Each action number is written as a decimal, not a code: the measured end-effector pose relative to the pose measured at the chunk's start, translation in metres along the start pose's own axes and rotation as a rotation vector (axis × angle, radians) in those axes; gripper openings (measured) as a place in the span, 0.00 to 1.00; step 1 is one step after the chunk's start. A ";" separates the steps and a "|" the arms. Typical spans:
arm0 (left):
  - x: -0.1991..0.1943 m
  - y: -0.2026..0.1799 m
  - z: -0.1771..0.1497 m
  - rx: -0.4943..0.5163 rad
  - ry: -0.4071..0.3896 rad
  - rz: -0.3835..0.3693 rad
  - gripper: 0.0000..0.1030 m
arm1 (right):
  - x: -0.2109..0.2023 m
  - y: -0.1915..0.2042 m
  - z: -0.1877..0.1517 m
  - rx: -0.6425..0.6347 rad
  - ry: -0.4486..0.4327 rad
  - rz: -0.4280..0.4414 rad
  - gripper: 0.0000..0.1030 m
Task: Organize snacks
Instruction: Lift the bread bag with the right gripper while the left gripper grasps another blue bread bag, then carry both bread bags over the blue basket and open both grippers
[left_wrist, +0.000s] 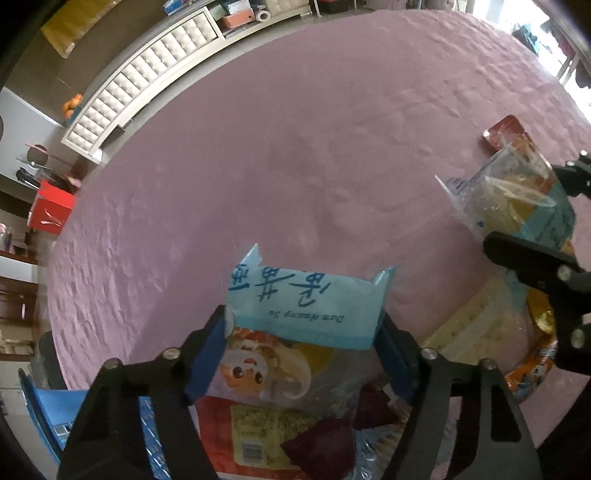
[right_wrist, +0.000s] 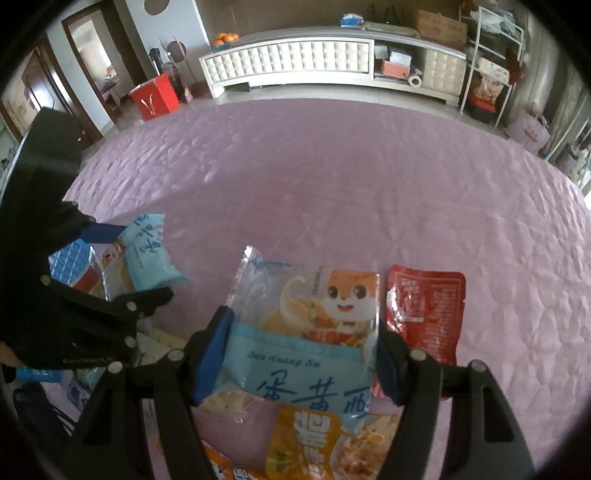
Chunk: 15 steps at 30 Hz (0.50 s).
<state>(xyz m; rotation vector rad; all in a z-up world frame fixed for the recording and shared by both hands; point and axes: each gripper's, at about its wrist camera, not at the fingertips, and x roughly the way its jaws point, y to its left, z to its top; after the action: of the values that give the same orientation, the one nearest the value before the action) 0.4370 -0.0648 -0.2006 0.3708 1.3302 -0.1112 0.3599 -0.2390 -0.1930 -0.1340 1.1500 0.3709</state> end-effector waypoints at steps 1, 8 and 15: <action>-0.003 -0.001 -0.002 -0.006 -0.005 0.000 0.67 | -0.002 0.002 -0.001 -0.012 -0.004 -0.013 0.72; -0.033 0.005 -0.019 -0.044 -0.078 -0.014 0.65 | -0.019 0.010 -0.006 -0.039 -0.025 -0.055 0.72; -0.079 0.014 -0.044 -0.074 -0.155 -0.061 0.65 | -0.032 0.025 -0.015 -0.002 -0.004 -0.056 0.71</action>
<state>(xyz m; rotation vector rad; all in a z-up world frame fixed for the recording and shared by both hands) 0.3813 -0.0481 -0.1305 0.2534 1.1890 -0.1386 0.3262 -0.2269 -0.1679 -0.1669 1.1399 0.3230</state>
